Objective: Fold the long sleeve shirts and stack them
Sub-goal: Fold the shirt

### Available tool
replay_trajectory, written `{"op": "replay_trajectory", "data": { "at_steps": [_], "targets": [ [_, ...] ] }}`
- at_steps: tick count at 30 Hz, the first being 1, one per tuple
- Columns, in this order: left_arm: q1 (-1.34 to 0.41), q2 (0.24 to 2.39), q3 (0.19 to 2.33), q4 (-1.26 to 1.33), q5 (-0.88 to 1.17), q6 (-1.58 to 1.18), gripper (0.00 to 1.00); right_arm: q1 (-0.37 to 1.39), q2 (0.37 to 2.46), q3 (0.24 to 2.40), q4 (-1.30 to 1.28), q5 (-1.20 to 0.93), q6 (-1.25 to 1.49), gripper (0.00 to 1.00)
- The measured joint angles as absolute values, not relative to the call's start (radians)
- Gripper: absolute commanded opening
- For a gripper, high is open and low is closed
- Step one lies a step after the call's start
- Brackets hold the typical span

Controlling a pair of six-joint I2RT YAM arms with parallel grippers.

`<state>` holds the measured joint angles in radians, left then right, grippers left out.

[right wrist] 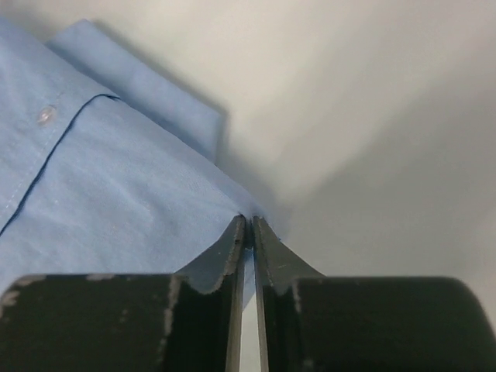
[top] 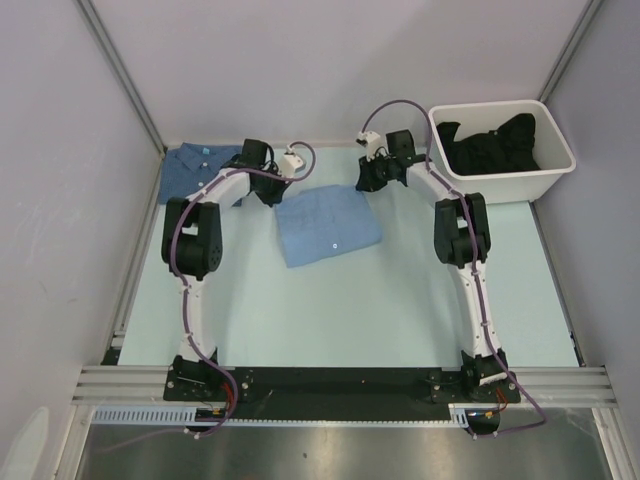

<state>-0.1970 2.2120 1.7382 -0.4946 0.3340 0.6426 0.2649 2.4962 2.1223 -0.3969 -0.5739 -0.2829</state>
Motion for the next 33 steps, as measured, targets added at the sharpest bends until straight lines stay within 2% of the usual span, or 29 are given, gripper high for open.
{"op": "replay_trajectory", "data": {
  "at_steps": [2, 3, 5, 6, 7, 9, 10, 11, 16, 22, 25, 29, 33],
  "targets": [
    [-0.197, 2.215, 1.738, -0.496, 0.323, 0.634, 0.00, 0.266, 2.505, 2.122, -0.390, -0.556, -0.263, 0.53],
    [-0.197, 2.215, 1.738, -0.496, 0.317, 0.629, 0.00, 0.265, 2.506, 2.122, -0.385, -0.545, -0.253, 0.65],
    [-0.196, 2.215, 1.738, -0.496, 0.301, 0.617, 0.08, 0.262, 2.507, 2.122, -0.383, -0.527, -0.231, 0.71],
    [-0.196, 2.215, 1.738, -0.496, 0.291, 0.608, 0.16, 0.258, 2.506, 2.123, -0.384, -0.520, -0.226, 0.75],
    [-0.195, 2.215, 1.738, -0.497, 0.284, 0.599, 0.32, 0.254, 2.506, 2.123, -0.385, -0.515, -0.213, 0.77],
    [-0.190, 2.215, 1.738, -0.497, 0.271, 0.568, 0.45, 0.243, 2.503, 2.123, -0.401, -0.519, -0.184, 0.80],
    [-0.184, 2.215, 1.738, -0.497, 0.273, 0.542, 0.60, 0.233, 2.497, 2.119, -0.412, -0.532, -0.154, 0.80],
    [-0.177, 2.213, 1.736, -0.496, 0.281, 0.517, 0.64, 0.221, 2.483, 2.106, -0.419, -0.553, -0.127, 0.79],
    [-0.091, 2.102, 1.604, -0.471, 0.416, 0.316, 0.68, 0.146, 2.299, 1.902, -0.455, -0.690, -0.019, 0.80],
    [0.004, 1.767, 1.244, -0.348, 0.618, 0.058, 0.70, 0.128, 2.045, 1.594, -0.455, -0.830, -0.031, 0.80],
    [-0.007, 1.675, 1.092, -0.314, 0.720, -0.024, 0.71, 0.149, 2.038, 1.519, -0.449, -0.855, -0.060, 0.77],
    [-0.025, 1.699, 0.932, -0.294, 0.796, -0.109, 0.71, 0.162, 2.088, 1.445, -0.422, -0.866, -0.084, 0.76],
    [-0.033, 1.747, 0.914, -0.285, 0.818, -0.150, 0.72, 0.168, 2.130, 1.433, -0.396, -0.902, -0.086, 0.68]
  ]
}}
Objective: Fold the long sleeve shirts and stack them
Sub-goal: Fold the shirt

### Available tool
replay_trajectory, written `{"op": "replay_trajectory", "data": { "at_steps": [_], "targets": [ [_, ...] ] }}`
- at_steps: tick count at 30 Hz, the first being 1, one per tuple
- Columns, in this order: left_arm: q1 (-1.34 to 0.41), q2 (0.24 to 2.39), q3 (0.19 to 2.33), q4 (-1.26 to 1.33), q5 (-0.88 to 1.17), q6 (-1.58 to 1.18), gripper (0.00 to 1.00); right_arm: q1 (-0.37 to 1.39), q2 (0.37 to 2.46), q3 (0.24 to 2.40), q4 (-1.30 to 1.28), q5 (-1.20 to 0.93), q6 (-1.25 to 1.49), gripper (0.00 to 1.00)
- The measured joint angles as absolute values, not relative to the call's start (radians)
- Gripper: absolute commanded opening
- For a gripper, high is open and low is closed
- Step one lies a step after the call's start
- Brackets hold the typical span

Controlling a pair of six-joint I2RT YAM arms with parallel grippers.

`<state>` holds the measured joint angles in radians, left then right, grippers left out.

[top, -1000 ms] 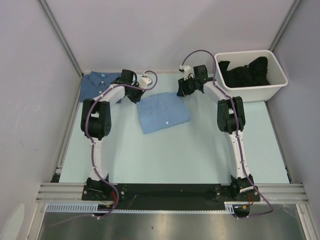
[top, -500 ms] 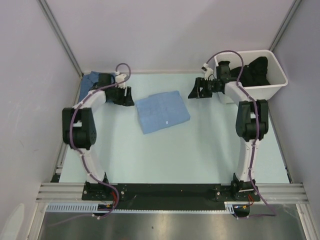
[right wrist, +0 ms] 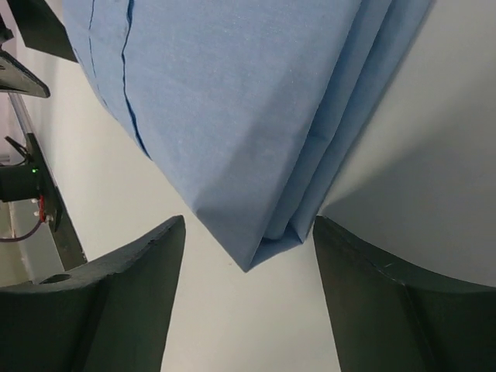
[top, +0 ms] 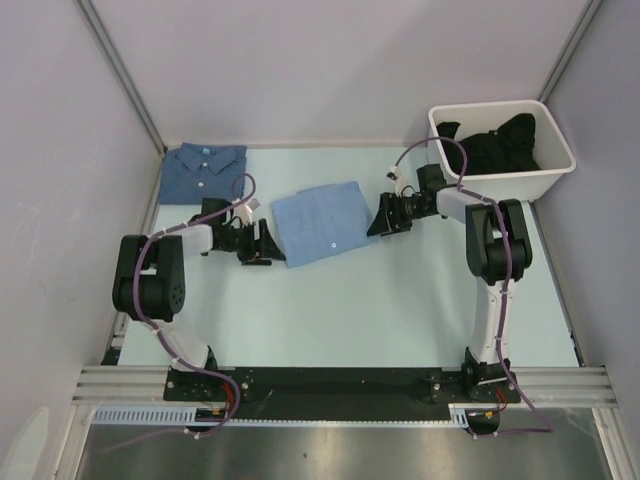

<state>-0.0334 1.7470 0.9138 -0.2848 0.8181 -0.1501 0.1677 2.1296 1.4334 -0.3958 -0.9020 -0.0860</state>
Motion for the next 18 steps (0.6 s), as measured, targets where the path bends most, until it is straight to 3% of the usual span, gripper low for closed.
{"op": "replay_trajectory", "data": {
  "at_steps": [3, 4, 6, 7, 8, 9, 15, 18],
  "targets": [
    [-0.044, 1.783, 0.915, -0.249, 0.831, -0.171, 0.70, 0.180, 2.140, 1.435, -0.373, -0.904, -0.087, 0.49],
    [-0.049, 1.794, 0.920, -0.241, 0.842, -0.178, 0.69, 0.184, 2.144, 1.437, -0.372, -0.903, -0.091, 0.35],
    [-0.064, 1.819, 0.933, -0.220, 0.861, -0.192, 0.61, 0.192, 2.154, 1.439, -0.373, -0.902, -0.098, 0.21],
    [-0.071, 1.829, 0.939, -0.213, 0.867, -0.195, 0.58, 0.195, 2.157, 1.438, -0.377, -0.899, -0.098, 0.07],
    [-0.079, 1.841, 0.945, -0.204, 0.873, -0.198, 0.54, 0.197, 2.158, 1.437, -0.383, -0.896, -0.099, 0.02],
    [-0.087, 1.855, 0.950, -0.196, 0.878, -0.200, 0.44, 0.200, 2.158, 1.435, -0.386, -0.896, -0.099, 0.00],
    [-0.101, 1.900, 0.957, -0.220, 0.892, -0.175, 0.07, 0.212, 2.145, 1.378, -0.406, -0.897, -0.080, 0.00],
    [-0.101, 1.897, 0.953, -0.278, 0.888, -0.135, 0.00, 0.225, 2.111, 1.339, -0.457, -0.898, -0.063, 0.00]
  ]
}}
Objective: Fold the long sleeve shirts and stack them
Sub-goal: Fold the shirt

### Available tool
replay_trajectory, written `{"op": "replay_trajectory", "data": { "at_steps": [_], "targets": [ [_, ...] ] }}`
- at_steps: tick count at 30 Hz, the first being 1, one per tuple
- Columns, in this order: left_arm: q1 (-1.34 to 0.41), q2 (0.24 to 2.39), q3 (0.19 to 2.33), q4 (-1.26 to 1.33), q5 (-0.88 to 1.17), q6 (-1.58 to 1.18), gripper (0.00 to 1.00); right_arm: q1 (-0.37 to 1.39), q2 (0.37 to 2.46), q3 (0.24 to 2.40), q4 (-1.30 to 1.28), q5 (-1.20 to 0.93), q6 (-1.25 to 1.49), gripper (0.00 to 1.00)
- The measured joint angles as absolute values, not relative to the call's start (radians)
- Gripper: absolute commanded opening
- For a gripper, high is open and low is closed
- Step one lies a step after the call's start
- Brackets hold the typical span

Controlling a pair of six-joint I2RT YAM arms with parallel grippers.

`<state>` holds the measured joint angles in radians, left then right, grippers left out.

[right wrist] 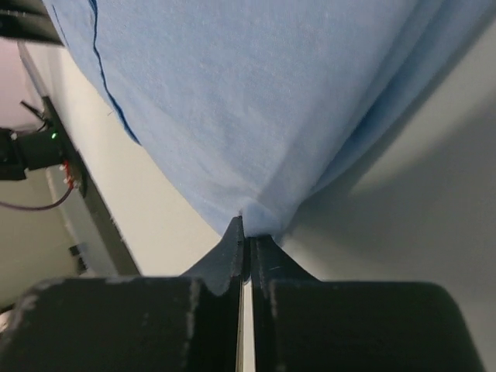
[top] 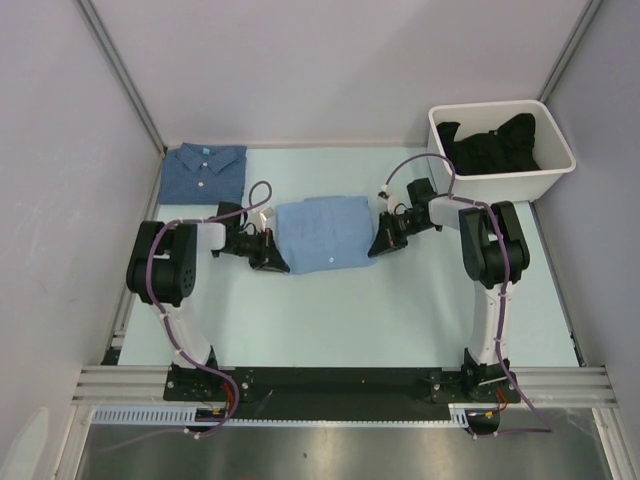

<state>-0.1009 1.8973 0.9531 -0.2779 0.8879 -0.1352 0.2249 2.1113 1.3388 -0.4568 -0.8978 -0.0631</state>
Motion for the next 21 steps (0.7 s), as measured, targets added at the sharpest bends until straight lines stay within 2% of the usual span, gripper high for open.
{"op": "replay_trajectory", "data": {
  "at_steps": [3, 4, 5, 6, 8, 9, 10, 11, 13, 14, 15, 18, 21],
  "targets": [
    [-0.099, 1.875, 0.944, -0.352, 0.874, -0.090, 0.00, 0.249, 2.067, 1.291, -0.529, -0.900, -0.048, 0.00],
    [-0.094, 1.868, 0.944, -0.386, 0.866, -0.068, 0.03, 0.258, 2.052, 1.273, -0.551, -0.900, -0.043, 0.05],
    [-0.090, 1.863, 0.944, -0.416, 0.860, -0.047, 0.09, 0.263, 2.040, 1.259, -0.570, -0.900, -0.037, 0.14],
    [-0.083, 1.862, 0.944, -0.443, 0.857, -0.029, 0.23, 0.270, 2.031, 1.249, -0.588, -0.899, -0.033, 0.20],
    [-0.061, 1.862, 0.945, -0.497, 0.853, 0.007, 0.36, 0.279, 2.025, 1.245, -0.615, -0.897, -0.029, 0.33],
    [-0.050, 1.862, 0.949, -0.523, 0.852, 0.021, 0.39, 0.278, 2.025, 1.245, -0.620, -0.894, -0.031, 0.39],
    [-0.035, 1.861, 0.959, -0.555, 0.855, 0.031, 0.42, 0.272, 2.025, 1.248, -0.635, -0.885, -0.036, 0.48],
    [-0.020, 1.858, 0.970, -0.581, 0.857, 0.047, 0.48, 0.262, 2.025, 1.255, -0.654, -0.874, -0.043, 0.50],
    [0.015, 1.836, 0.986, -0.612, 0.839, 0.089, 0.53, 0.231, 2.025, 1.286, -0.709, -0.851, -0.068, 0.56],
    [0.034, 1.816, 0.992, -0.624, 0.838, 0.111, 0.65, 0.210, 2.025, 1.315, -0.741, -0.841, -0.085, 0.59],
    [0.049, 1.790, 0.998, -0.633, 0.839, 0.132, 0.69, 0.183, 2.025, 1.355, -0.769, -0.835, -0.104, 0.64],
    [0.062, 1.695, 1.015, -0.646, 0.869, 0.166, 0.72, 0.133, 2.002, 1.432, -0.785, -0.855, -0.122, 0.73],
    [-0.003, 1.615, 1.028, -0.628, 0.929, 0.157, 0.73, 0.131, 1.923, 1.425, -0.727, -0.928, -0.081, 0.77]
  ]
}}
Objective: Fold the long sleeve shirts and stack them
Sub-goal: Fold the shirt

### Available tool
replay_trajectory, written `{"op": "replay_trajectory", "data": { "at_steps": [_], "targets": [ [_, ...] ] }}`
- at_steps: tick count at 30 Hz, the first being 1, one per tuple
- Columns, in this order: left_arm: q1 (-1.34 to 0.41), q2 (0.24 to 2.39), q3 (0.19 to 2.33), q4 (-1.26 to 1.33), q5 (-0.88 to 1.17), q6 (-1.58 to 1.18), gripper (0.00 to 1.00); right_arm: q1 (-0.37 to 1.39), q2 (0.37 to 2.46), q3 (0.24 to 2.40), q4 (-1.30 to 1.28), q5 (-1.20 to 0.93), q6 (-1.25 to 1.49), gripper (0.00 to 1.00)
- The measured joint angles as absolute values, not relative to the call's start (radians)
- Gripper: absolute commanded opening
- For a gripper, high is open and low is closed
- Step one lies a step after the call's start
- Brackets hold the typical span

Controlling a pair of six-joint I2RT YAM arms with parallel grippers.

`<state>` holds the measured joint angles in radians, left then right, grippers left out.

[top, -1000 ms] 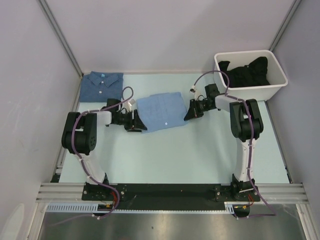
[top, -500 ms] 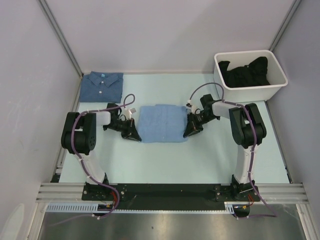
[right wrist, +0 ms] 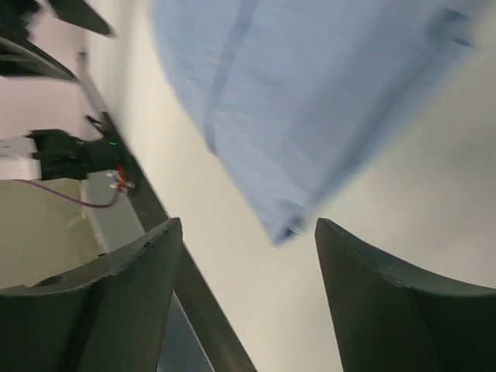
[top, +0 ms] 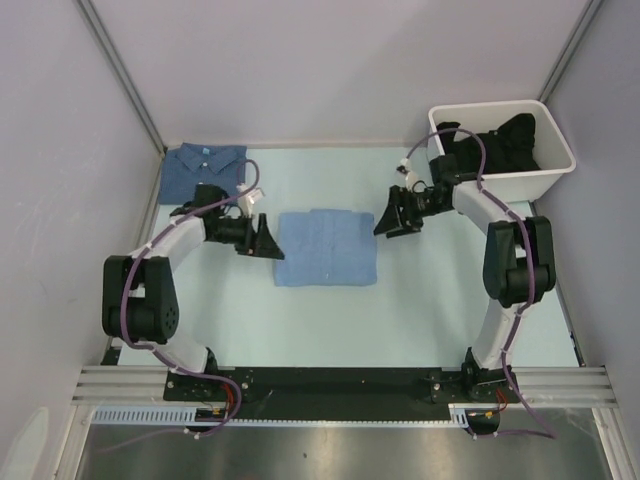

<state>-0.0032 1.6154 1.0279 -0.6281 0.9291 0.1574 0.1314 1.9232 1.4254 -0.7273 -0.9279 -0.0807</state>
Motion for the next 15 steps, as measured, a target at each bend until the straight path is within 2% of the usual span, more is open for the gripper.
{"op": "replay_trajectory", "data": {
  "at_steps": [4, 8, 11, 15],
  "targets": [
    [-0.159, 1.611, 1.009, -0.490, 0.986, 0.045, 0.74, 0.270, 1.863, 1.362, -0.580, -1.032, 0.025, 0.78],
    [-0.244, 1.726, 0.997, -0.307, 1.012, -0.125, 0.73, 0.426, 1.934, 1.311, -0.405, -1.094, 0.148, 0.77],
    [-0.229, 1.851, 0.995, -0.204, 1.009, -0.226, 0.73, 0.429, 2.047, 1.309, -0.356, -1.098, 0.165, 0.77],
    [-0.183, 1.949, 0.995, -0.169, 1.069, -0.295, 0.69, 0.317, 2.156, 1.308, -0.414, -1.167, 0.145, 0.77]
  ]
}}
